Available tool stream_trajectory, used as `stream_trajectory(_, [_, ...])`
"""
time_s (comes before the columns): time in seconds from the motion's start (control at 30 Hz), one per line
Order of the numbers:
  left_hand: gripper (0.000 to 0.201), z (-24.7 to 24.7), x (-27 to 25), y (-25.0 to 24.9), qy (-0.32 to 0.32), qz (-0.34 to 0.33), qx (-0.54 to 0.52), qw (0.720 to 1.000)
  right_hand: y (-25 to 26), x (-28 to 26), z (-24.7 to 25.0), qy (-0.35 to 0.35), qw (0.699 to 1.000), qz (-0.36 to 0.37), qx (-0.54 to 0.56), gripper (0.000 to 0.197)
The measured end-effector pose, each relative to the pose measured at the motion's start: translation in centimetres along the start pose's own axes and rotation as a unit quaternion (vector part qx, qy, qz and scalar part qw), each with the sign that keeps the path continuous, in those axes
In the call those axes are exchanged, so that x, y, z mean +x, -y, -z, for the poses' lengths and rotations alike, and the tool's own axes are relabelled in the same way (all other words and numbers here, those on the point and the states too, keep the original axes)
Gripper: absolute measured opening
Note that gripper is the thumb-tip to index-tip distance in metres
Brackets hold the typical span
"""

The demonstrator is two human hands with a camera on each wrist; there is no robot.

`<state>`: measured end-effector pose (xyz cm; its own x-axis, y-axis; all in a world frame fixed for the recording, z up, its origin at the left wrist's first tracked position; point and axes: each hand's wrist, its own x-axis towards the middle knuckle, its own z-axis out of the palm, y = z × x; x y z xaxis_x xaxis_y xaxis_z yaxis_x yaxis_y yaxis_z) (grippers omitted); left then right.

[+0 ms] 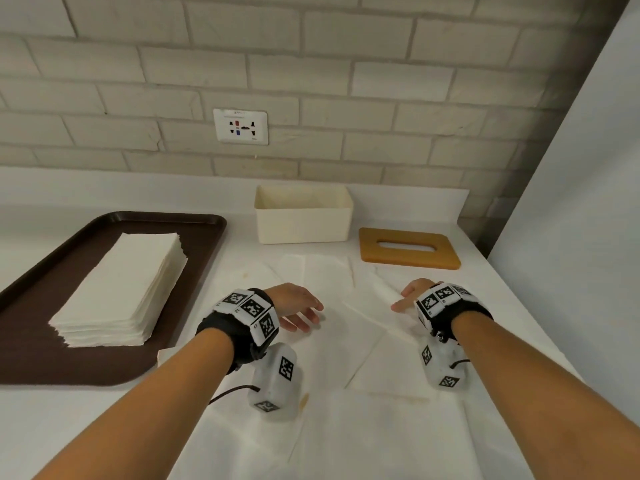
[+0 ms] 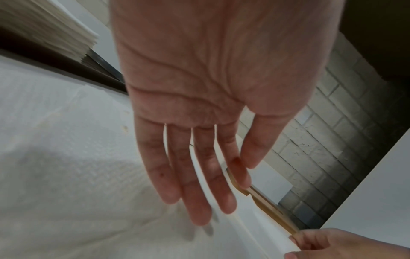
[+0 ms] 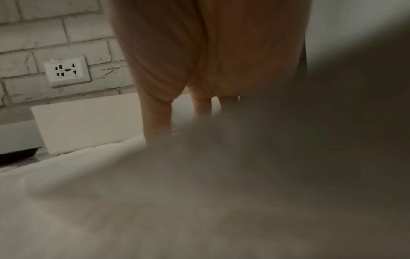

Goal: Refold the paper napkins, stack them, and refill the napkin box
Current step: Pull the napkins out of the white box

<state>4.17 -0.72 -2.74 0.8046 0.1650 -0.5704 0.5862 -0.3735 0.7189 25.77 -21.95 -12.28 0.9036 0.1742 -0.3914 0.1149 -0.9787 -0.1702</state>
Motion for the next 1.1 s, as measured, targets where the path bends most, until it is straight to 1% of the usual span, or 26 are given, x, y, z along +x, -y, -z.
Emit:
stream_trajectory(0.03, [0.021,-0.1,0.2,-0.2,0.0,0.001,-0.001,1.0,0.2,-0.7,0.3,0.007,1.0,0.006,0.004,0.063])
stream_trajectory(0.1, [0.019,-0.2,0.4,-0.5,0.004,0.003,-0.004,1.0,1.2,-4.2,1.6,0.004,0.999,0.032,0.026,0.035])
stream_trajectory(0.13, [0.019,-0.3,0.5,-0.7,0.007,0.003,-0.004,1.0,1.7,-5.4,2.1,0.002,0.998,0.037,0.046,0.026])
stream_trajectory(0.17, [0.018,-0.4,0.6,-0.9,0.01,0.0,-0.005,1.0,2.0,-6.4,2.5,0.001,0.997,0.039,0.07,0.025])
stream_trajectory(0.2, [0.018,-0.4,0.7,-1.1,0.014,-0.002,-0.006,1.0,2.1,-6.9,2.7,0.001,0.996,0.036,0.087,0.031])
stream_trajectory(0.27, [0.015,-0.6,0.8,-1.3,0.021,-0.009,-0.005,1.0,2.0,-7.2,3.0,0.001,0.99,0.044,0.132,0.049])
stream_trajectory(0.3, [0.013,-0.7,0.9,-1.4,0.023,-0.012,-0.006,1.0,1.8,-7.3,3.1,0.006,0.988,0.049,0.148,0.055])
stream_trajectory(0.33, [0.013,-0.7,0.9,-1.4,0.024,-0.014,-0.007,1.0,1.6,-7.4,3.2,0.011,0.987,0.056,0.151,0.056])
stream_trajectory(0.4, [0.013,-0.9,1.1,-1.4,0.027,-0.017,-0.004,0.999,1.4,-7.5,3.3,0.008,0.986,0.078,0.145,0.048])
stream_trajectory(0.5, [0.013,-1.1,1.2,-1.2,0.032,-0.011,-0.006,0.999,1.5,-8.1,3.3,-0.035,0.98,0.125,0.149,0.036])
stream_trajectory(0.57, [0.014,-1.1,1.1,-1.0,0.029,-0.008,-0.014,0.999,1.4,-8.4,3.4,-0.069,0.972,0.143,0.175,0.03])
stream_trajectory(0.67, [0.016,-0.8,0.8,-0.9,0.009,-0.018,-0.04,0.999,1.3,-9.6,4.6,-0.123,0.95,0.164,0.237,0.032])
stream_trajectory(0.77, [0.029,-0.4,0.6,-0.9,-0.015,-0.048,-0.076,0.996,1.3,-10.9,6.5,-0.184,0.922,0.198,0.277,0.03])
stream_trajectory(0.83, [0.039,-0.2,0.5,-1.2,-0.027,-0.076,-0.106,0.991,1.6,-12.1,8.0,-0.204,0.902,0.231,0.302,0.026])
stream_trajectory(0.9, [0.045,-0.4,0.4,-1.9,-0.034,-0.109,-0.151,0.982,2.2,-13.2,9.1,-0.19,0.875,0.256,0.365,0.023])
stream_trajectory(0.97, [0.041,-0.9,0.1,-2.9,-0.022,-0.136,-0.212,0.967,3.0,-14.3,10.0,-0.152,0.845,0.258,0.442,0.014])
stream_trajectory(1.0, [0.034,-1.3,-0.1,-3.5,-0.006,-0.146,-0.248,0.958,3.6,-14.9,10.2,-0.119,0.833,0.251,0.478,0.008])
stream_trajectory(1.03, [0.027,-1.6,-0.3,-4.1,0.013,-0.154,-0.281,0.947,4.2,-15.4,10.2,-0.079,0.818,0.244,0.514,0.008])
stream_trajectory(1.1, [0.023,-2.2,-0.7,-4.9,0.053,-0.17,-0.349,0.92,5.5,-16.0,9.5,-0.016,0.792,0.229,0.566,0.01])
